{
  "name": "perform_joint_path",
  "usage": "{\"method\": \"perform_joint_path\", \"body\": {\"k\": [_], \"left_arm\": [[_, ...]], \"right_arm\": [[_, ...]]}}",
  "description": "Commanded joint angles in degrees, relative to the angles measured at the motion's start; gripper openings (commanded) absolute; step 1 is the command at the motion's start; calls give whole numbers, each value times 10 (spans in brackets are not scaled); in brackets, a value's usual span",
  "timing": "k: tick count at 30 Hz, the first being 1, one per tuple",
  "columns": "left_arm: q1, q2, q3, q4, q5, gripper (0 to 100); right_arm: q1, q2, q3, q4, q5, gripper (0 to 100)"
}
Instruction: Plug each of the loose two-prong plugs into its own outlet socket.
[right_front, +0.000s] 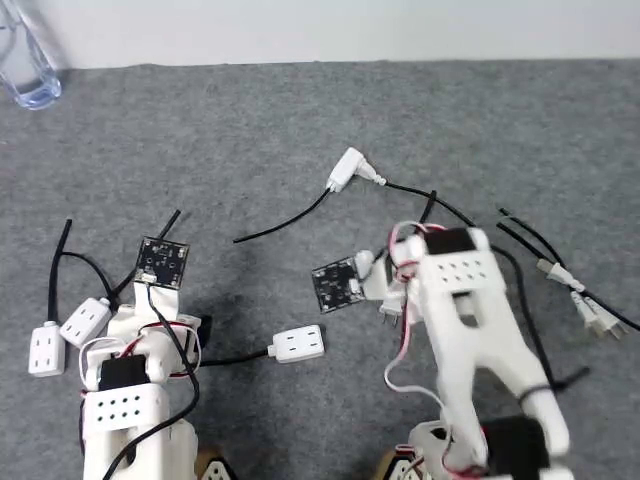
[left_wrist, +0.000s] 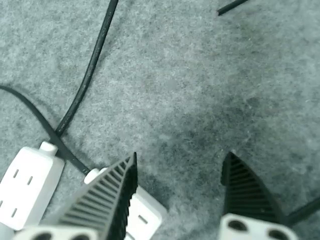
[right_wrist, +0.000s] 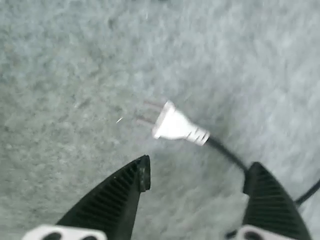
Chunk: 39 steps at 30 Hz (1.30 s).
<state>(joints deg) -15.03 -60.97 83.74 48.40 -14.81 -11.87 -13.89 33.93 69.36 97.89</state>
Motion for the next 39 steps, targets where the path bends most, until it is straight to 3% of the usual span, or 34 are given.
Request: {"method": "perform_joint_path", "body": {"k": [1,13,27,35,39], "left_arm": [[-25,-9,-4,-24,-4,254],[-37,-9,-2,-40,-3,254],[-37,-8,-1,-40,-3,254],[-37,-8,-1,-40,-3,254],[-37,-8,-1,-40,-3,254]], "right_arm": [[-7,65,-86,35,55,277],[30,240,-300,280,263,262],[41,334,-302,217,345,259],[46,359,-302,167,356,257],[45,367,-302,151,376,149]]}}
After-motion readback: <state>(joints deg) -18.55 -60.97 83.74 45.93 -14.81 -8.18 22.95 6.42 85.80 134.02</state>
